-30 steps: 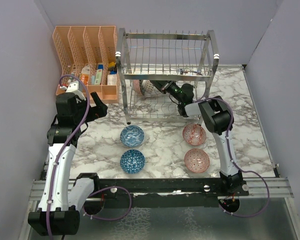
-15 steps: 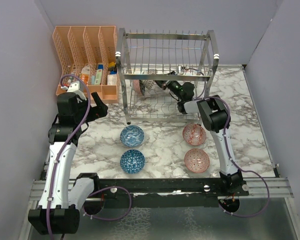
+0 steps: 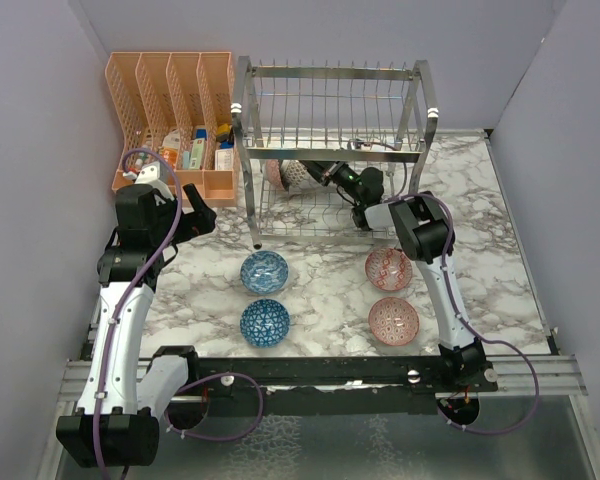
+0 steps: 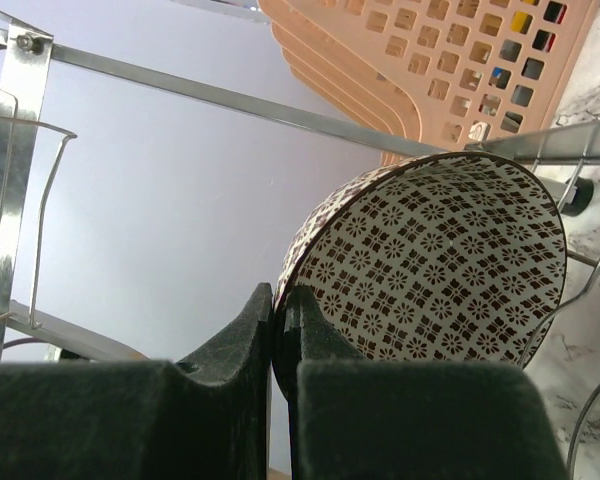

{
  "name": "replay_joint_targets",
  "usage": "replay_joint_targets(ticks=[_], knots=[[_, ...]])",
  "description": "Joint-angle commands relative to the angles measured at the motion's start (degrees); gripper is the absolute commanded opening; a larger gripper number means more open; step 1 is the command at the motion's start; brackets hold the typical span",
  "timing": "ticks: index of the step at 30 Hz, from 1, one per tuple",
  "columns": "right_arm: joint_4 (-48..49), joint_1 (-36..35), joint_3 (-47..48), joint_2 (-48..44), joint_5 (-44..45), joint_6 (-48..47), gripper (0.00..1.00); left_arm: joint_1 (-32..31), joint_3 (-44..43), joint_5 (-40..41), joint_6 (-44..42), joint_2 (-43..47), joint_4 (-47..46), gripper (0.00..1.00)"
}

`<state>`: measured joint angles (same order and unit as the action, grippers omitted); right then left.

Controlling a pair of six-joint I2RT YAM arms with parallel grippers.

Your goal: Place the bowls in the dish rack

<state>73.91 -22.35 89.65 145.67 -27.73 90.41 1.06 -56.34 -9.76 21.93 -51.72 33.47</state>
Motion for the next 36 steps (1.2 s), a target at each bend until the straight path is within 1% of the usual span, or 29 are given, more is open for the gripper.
replay_joint_targets(ticks=[1,3,6,11,14,16,21,27,31,35,36], knots=[[1.9,0.5,-0.6,0.5,0.2,0.5,0.01,0.2,0.4,-0.1,-0.3,0.0,-1.5,0.99],[1.4,0.6,-1.8,-0.1,0.7,-0.3,0.04,0.2,0.3,-0.1,-0.4,0.0,-1.5,0.99],[0.6,0.6,-2.2,-0.5,0.7,-1.3,0.17,0.1,0.2,-0.1,-0.4,-0.1,-1.6,0.99],[-0.4,0.8,-1.6,-1.3,0.4,-3.1,0.26,0.2,0.1,-0.2,-0.5,-0.4,-1.5,0.99],[-0.7,0.9,-1.5,-1.9,-0.3,-4.2,0.35,0.2,0.1,-0.1,-0.4,-0.4,-1.6,0.99],[0.2,0.9,-1.4,-2.1,-0.7,-4.0,0.38,0.2,0.1,-0.2,-0.5,-0.5,-1.6,0.99],[3.2,1.0,-3.4,-3.6,-0.8,-2.7,0.38,0.2,-0.1,-0.2,-0.4,-0.7,-1.5,0.99],[8.4,1.0,-8.4,-7.6,-2.1,-1.3,0.39,0.2,0.0,-0.3,-0.1,-0.8,-1.6,0.99],[9.2,0.8,-9.5,-9.9,-7.3,0.8,0.39,0.2,0.6,-0.6,0.3,-0.9,-2.1,0.99],[4.3,0.8,-9.7,-12.6,-16.3,1.2,0.39,0.2,1.2,-0.7,0.5,-1.0,-2.5,0.99],[4.6,0.7,-10.5,-13.3,-18.2,1.8,0.39,0.1,1.3,-0.7,0.5,-1.0,-2.5,0.99]])
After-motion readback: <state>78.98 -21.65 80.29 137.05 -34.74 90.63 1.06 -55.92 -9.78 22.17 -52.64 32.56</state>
